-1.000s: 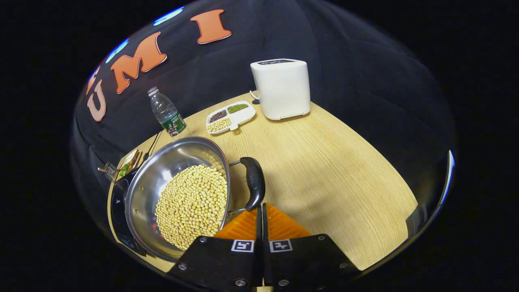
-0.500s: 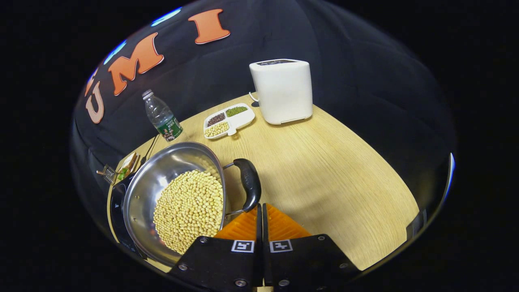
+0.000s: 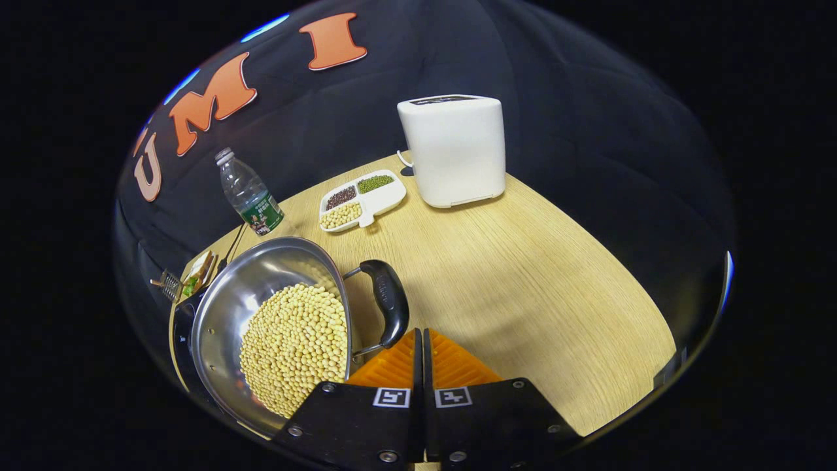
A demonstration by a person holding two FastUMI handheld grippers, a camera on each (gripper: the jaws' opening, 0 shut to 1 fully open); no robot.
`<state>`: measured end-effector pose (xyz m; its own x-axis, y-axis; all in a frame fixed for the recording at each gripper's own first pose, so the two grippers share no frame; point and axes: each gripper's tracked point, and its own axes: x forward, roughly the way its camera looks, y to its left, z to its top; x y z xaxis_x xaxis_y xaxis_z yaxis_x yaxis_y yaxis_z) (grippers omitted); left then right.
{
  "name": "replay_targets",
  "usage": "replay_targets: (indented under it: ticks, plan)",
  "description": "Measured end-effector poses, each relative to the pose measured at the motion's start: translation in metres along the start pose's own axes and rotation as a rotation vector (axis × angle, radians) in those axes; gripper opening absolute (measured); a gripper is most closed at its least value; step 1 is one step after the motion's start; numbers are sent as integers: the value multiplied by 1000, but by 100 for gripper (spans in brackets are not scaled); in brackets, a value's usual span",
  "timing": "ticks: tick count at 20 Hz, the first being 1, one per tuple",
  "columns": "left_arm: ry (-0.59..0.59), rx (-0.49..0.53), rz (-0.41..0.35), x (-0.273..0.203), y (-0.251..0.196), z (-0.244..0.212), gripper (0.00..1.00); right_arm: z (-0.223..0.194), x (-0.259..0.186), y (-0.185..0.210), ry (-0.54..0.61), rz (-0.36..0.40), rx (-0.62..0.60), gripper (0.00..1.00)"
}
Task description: First push the handle of the pot to place it horizontally, then grasp the pot with both hands and set it on the induction cooktop.
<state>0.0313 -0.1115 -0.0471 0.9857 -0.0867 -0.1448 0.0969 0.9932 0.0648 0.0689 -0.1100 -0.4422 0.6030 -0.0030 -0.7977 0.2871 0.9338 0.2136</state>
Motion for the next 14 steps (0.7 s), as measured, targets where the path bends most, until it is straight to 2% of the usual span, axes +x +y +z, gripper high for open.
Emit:
replay_targets:
  ticks: [4, 6, 7, 8, 9, 11, 12, 13, 14]
  plan:
    - [17, 4, -4, 5, -17, -21, 99, 3, -5, -2, -21, -1, -22, 0]
    - [44, -33, -17, 8, -32, -35, 99, 10, -15, -7, -56, -2, -24, 0]
    - [49, -59, -40, 9, -45, -40, 97, 14, -19, -7, -75, -1, -22, 0]
    - [58, -77, -60, 9, -57, -47, 100, 17, -24, -9, -91, 0, -24, 3]
    - [68, -90, -75, 10, -68, -54, 97, 19, -27, -9, -106, 5, -27, 5]
    - [71, -119, -92, 13, -87, -66, 100, 22, -36, -6, -133, 22, -33, 16]
    - [77, -128, -106, 14, -99, -72, 98, 25, -38, -4, -148, 30, -37, 28]
    - [91, -130, -109, 16, -109, -82, 98, 27, -42, -3, -162, 36, -44, 32]
    - [107, -131, -111, 18, -118, -93, 99, 28, -44, -2, -173, 41, -51, 42]
